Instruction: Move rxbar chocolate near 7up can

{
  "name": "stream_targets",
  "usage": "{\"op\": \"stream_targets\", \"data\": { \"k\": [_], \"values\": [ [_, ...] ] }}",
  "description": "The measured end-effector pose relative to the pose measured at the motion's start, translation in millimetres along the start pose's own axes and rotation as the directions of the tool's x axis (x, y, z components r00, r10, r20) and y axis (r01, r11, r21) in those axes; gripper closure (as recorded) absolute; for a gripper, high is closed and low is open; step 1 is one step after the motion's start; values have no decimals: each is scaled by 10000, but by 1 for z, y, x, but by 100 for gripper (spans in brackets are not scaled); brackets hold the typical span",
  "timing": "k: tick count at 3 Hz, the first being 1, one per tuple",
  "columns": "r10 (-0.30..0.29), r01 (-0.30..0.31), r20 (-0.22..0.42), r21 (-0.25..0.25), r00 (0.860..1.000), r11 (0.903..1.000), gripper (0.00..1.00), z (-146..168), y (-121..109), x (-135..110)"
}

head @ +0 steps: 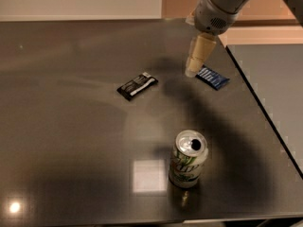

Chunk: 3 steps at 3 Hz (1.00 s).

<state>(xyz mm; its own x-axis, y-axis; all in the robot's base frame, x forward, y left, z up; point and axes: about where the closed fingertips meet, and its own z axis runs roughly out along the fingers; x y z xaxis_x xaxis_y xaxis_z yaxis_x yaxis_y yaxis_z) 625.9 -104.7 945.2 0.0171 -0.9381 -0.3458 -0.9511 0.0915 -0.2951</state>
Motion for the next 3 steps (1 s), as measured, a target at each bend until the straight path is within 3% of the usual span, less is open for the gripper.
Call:
{"op": "stream_targets", "data": {
  "k": [2,3],
  "values": [
    [343,-319,405,-576,9986,9978,0,55,21,-15],
    [818,-746,626,-1096,9947,9912,0,76,23,-20]
  ]
}}
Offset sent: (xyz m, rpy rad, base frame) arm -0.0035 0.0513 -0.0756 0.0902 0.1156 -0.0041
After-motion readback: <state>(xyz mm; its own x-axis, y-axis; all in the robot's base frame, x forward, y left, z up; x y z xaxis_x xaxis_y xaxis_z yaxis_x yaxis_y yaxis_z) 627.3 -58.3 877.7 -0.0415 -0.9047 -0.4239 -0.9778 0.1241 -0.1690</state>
